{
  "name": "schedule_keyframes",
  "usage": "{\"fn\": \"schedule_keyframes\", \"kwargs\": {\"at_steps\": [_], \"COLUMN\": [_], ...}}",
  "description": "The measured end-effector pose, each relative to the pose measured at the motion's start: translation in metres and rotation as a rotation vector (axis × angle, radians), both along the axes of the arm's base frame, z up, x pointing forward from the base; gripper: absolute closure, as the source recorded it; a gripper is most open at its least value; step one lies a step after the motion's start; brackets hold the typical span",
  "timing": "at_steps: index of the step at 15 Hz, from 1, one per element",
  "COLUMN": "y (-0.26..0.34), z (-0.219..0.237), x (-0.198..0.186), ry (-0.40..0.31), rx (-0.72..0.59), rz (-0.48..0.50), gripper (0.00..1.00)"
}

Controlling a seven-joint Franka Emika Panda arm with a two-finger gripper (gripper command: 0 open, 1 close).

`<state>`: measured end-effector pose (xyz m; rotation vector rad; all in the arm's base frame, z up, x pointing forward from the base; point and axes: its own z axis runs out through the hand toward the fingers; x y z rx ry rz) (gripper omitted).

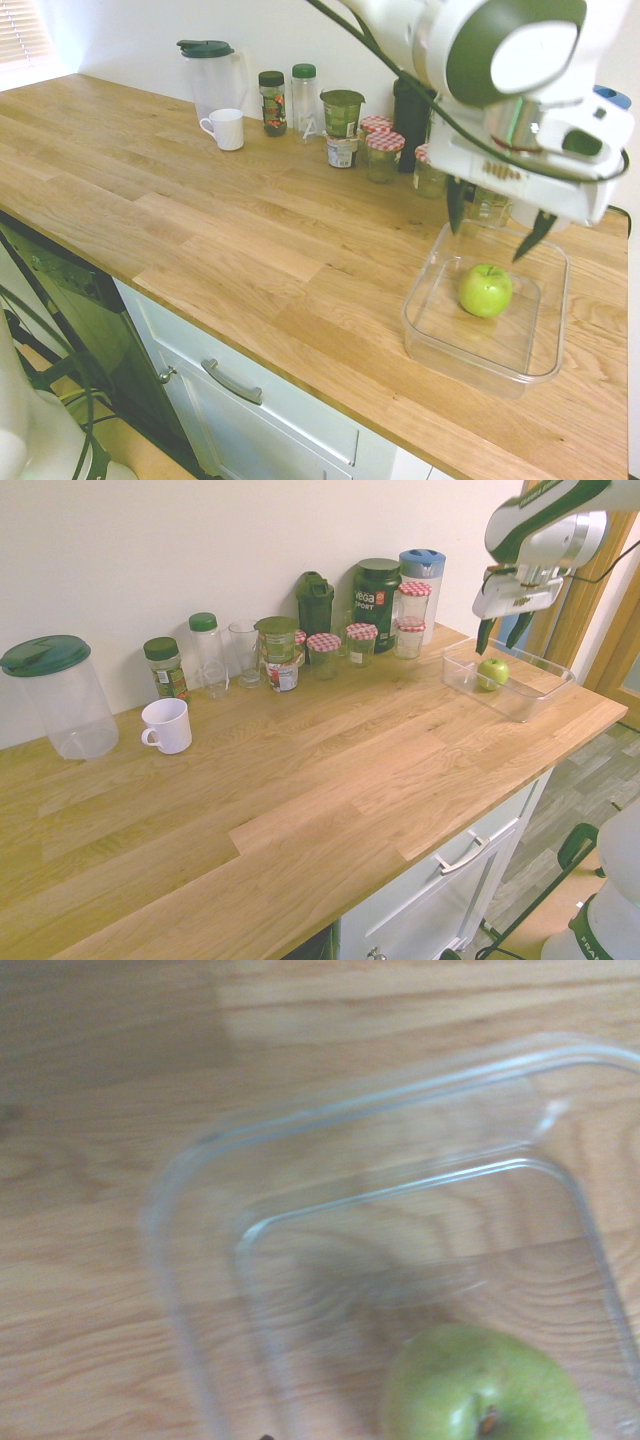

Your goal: Put the apple into the container

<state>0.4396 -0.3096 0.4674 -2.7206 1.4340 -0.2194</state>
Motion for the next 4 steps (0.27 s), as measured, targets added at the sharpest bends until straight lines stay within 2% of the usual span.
{"fn": "schedule_keyframes", "kwargs": {"at_steps": [2,4], "y": [0.083,0.183], "z": [0.031,0.024], "x": [0.003,-0.002], "ry": [0.004,0.029], "rx": [-0.005,-0.017], "rz": [0.12,0.21], "gripper": [0.0,0.0]}}
